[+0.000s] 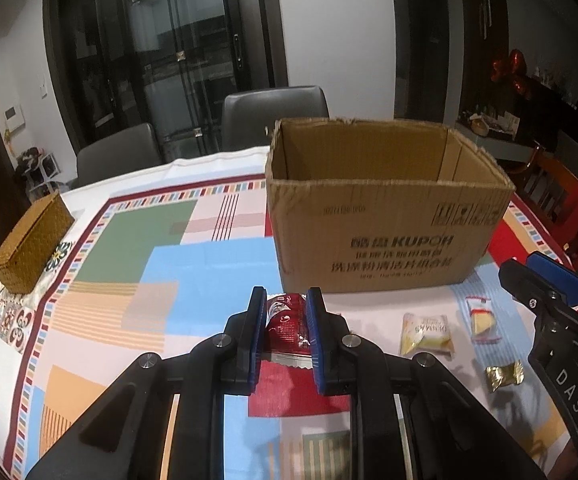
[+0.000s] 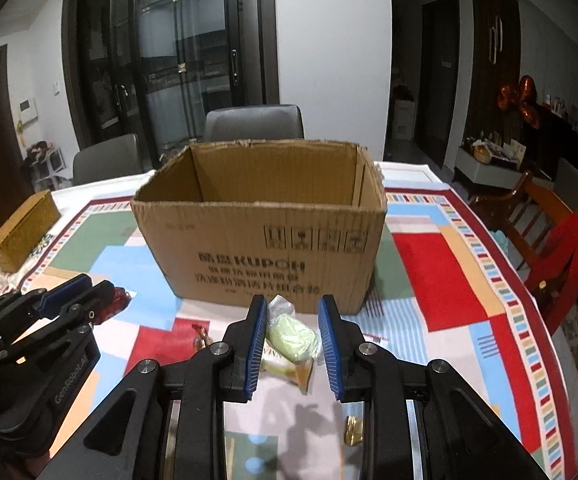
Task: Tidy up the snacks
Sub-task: 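Lift both held snacks and carry them over the cardboard box, then open both tools to drop the snacks into the box, then withdraw both open tools from the box toward the remaining snacks, then grasp the white DENMAS packet with the left tool while the right tool grasps the gold candy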
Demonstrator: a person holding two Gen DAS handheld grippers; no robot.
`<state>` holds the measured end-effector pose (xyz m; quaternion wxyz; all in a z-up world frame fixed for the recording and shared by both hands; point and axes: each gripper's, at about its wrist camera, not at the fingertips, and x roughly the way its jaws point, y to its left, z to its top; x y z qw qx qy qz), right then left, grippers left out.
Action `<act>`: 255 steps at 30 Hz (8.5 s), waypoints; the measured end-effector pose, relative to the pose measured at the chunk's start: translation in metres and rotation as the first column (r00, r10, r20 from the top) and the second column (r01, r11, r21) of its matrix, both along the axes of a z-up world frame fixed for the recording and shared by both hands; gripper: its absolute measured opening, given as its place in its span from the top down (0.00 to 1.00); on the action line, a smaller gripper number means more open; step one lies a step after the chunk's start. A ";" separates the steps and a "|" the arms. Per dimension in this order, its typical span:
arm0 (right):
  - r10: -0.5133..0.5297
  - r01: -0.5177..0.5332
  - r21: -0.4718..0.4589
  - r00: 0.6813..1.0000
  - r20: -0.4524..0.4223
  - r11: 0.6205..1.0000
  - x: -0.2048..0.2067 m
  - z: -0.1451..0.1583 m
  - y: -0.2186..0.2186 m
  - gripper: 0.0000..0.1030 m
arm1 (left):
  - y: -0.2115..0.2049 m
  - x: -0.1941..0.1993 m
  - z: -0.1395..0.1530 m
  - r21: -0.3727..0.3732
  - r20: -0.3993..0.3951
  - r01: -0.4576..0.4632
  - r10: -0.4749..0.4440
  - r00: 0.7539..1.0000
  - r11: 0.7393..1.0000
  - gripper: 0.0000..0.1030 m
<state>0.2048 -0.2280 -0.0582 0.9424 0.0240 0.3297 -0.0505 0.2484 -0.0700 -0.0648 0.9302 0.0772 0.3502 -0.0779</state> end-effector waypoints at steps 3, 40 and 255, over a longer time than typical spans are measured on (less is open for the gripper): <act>0.001 -0.001 -0.005 1.000 0.019 1.000 0.003 0.008 -0.002 0.73 | -0.003 0.002 0.010 -0.001 0.019 0.007 -0.007 1.000 1.000 0.80; -0.002 0.011 -0.048 0.984 0.176 0.999 0.054 0.077 -0.019 0.73 | -0.034 0.054 0.097 -0.013 0.186 0.072 -0.068 0.980 0.997 0.80; -0.165 0.179 0.028 0.947 -0.274 0.983 -0.028 -0.110 -0.075 0.84 | -0.112 0.026 -0.108 -0.022 -0.218 0.301 -0.299 0.929 0.953 0.56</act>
